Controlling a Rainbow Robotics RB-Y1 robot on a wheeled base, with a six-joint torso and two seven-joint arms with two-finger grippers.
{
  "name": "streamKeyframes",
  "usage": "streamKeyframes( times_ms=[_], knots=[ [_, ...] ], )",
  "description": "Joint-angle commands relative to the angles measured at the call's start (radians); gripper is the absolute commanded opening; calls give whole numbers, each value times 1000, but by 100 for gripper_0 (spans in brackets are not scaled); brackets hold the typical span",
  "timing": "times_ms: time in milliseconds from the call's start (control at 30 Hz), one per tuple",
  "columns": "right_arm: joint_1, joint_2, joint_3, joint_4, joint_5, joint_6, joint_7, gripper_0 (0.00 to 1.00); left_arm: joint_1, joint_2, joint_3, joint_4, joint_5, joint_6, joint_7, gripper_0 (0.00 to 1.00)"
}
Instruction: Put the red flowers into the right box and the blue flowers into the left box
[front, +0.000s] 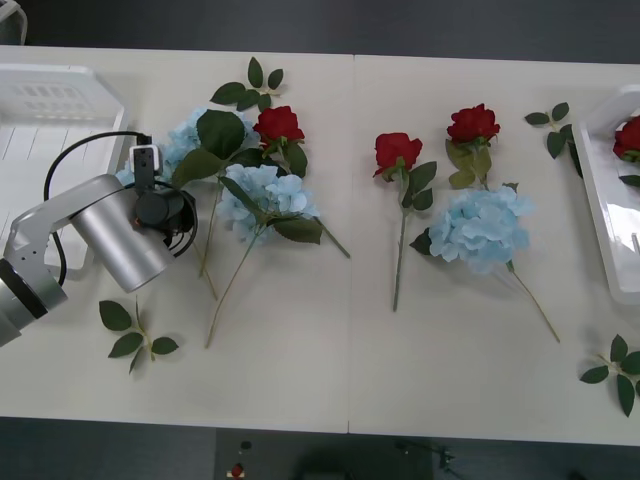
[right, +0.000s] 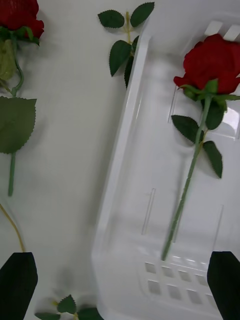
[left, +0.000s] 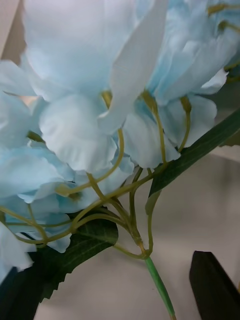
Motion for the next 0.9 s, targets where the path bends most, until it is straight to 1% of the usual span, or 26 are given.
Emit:
streamKeyframes(
  times_ms=[33,100,133,167,200,233,267,333,433,500,600,700,733,900],
  knots=[
    [-162,82,108,-3,42,-4,-124,100,-30,-13,7,31,-12,-22,13,100],
    [-210,103,155,0,88,-4,-166,100,-30,-15,7,37,-12,-28,18,100],
    [-251,121,195,12,118,-4,-197,100,-30,-15,7,39,-7,-33,21,100],
    [-284,137,221,25,135,-6,-217,100,-30,-15,7,42,-3,-35,21,76],
    [-336,160,258,49,161,-6,-243,100,-29,-15,7,43,-1,-35,21,41],
    [-374,180,287,74,180,-6,-258,100,-29,-15,7,45,1,-35,20,15],
    [-431,206,321,111,206,-7,-274,100,-27,-15,7,45,2,-35,20,0],
    [-506,247,370,173,243,-15,-282,100,-27,-15,5,43,4,-35,18,0],
    [-595,316,418,278,296,-44,-283,100,-27,-15,7,29,8,-35,20,0],
    [-673,375,448,380,352,-76,-283,100,-26,-13,7,2,16,-35,21,0],
    [-748,445,471,503,424,-115,-285,100,-26,3,7,-47,20,-24,24,0],
    [-800,506,473,600,487,-142,-285,100,-26,31,8,-110,27,4,24,0],
    [-822,536,473,643,523,-151,-286,100,-26,51,8,-158,33,27,23,0],
    [-874,622,473,769,608,-199,-295,100,-26,132,8,-303,50,85,23,0]
  ],
)
